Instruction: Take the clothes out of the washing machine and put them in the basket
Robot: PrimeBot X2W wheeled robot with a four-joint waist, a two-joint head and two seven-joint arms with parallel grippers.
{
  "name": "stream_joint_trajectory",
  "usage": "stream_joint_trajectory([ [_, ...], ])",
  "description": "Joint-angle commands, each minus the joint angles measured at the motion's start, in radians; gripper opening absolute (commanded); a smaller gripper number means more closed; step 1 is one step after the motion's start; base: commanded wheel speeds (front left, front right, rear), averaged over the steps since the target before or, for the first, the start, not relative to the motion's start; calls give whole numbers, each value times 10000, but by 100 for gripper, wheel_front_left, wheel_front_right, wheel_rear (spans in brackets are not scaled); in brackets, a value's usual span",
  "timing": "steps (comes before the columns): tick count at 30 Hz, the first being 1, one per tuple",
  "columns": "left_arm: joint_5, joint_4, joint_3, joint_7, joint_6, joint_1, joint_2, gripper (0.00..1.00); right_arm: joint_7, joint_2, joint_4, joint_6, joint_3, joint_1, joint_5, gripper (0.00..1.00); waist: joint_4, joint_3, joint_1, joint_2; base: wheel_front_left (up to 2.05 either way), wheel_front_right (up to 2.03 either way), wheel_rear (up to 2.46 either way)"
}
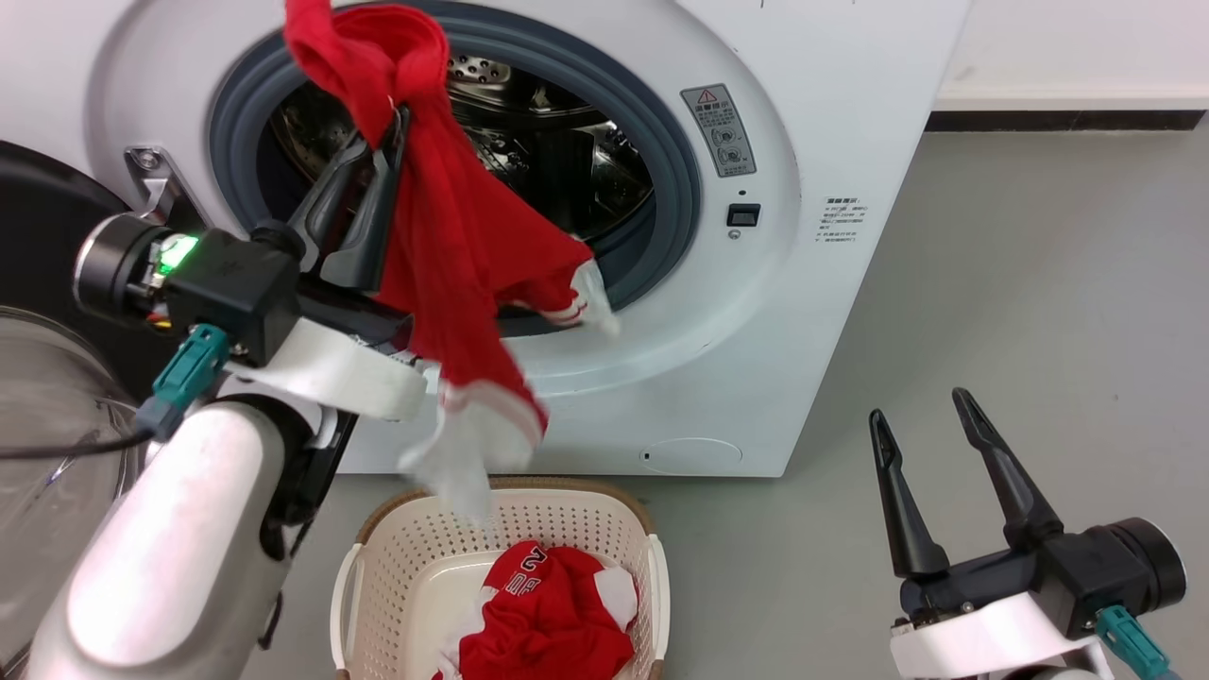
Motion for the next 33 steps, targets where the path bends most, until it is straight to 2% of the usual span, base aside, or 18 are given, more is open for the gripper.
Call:
stream_joint_trajectory([
  [1,80,-395,42,100,105,210,103,0,-23,6,13,-7,4,88,8,100,8,-33,1,-1,0,0,0],
  [7,79,-1422,-74,524,310,798,329,0,-23,6,-27,-7,-27,110,21,100,33,-3,1,-1,0,0,0],
  [17,-8,-1810,-454,639,484,2113,469,0,-23,6,-42,-7,-67,-185,-50,100,42,457,1,-1,0,0,0],
  [26,-195,-1167,-963,384,401,2981,247,0,-23,6,-95,-7,-165,-447,-209,100,109,1019,1,-1,0,0,0],
  [33,-462,544,-1464,-180,10,3046,-316,0,-23,6,-201,-8,-155,-853,-350,100,96,1866,1,-1,0,0,0],
])
